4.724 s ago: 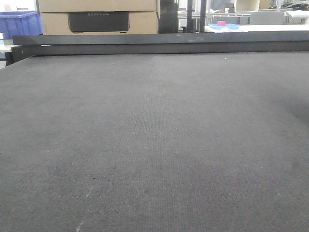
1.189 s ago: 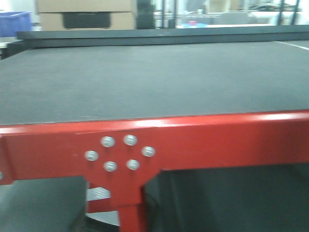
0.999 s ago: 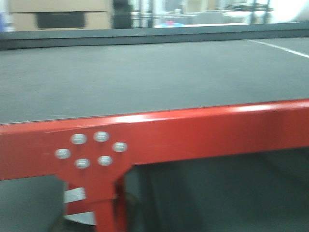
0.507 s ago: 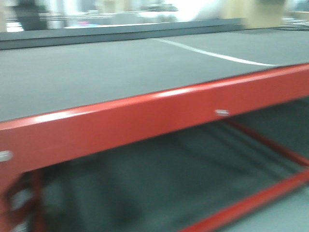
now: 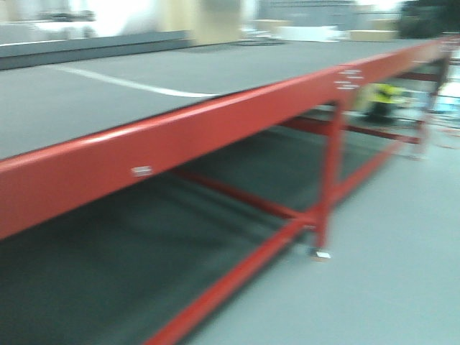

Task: Place valve from conveyor to right shelf box
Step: 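Drive the base away from the conveyor holding both valves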

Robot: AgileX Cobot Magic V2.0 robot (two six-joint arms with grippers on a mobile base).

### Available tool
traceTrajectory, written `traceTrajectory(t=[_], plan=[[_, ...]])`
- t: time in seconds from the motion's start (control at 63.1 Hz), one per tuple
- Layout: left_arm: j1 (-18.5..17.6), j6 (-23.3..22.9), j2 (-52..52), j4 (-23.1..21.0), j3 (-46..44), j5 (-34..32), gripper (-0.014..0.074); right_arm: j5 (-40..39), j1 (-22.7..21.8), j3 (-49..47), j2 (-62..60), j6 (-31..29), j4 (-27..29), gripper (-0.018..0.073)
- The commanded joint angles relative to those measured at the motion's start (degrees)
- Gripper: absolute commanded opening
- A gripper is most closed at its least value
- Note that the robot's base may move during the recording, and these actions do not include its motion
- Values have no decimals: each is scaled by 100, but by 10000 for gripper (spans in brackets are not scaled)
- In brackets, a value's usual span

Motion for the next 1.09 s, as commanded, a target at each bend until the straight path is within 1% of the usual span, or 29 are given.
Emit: traceTrajectory(t=[0.0,1.078], plan=[[11,-11,-50,-33,-69,-291,-111,-324,-5,-48,-82,-39,-51,-163],[11,-11,-50,-33,-69,-291,-111,-324,-5,-48,-82,-39,-51,-163]])
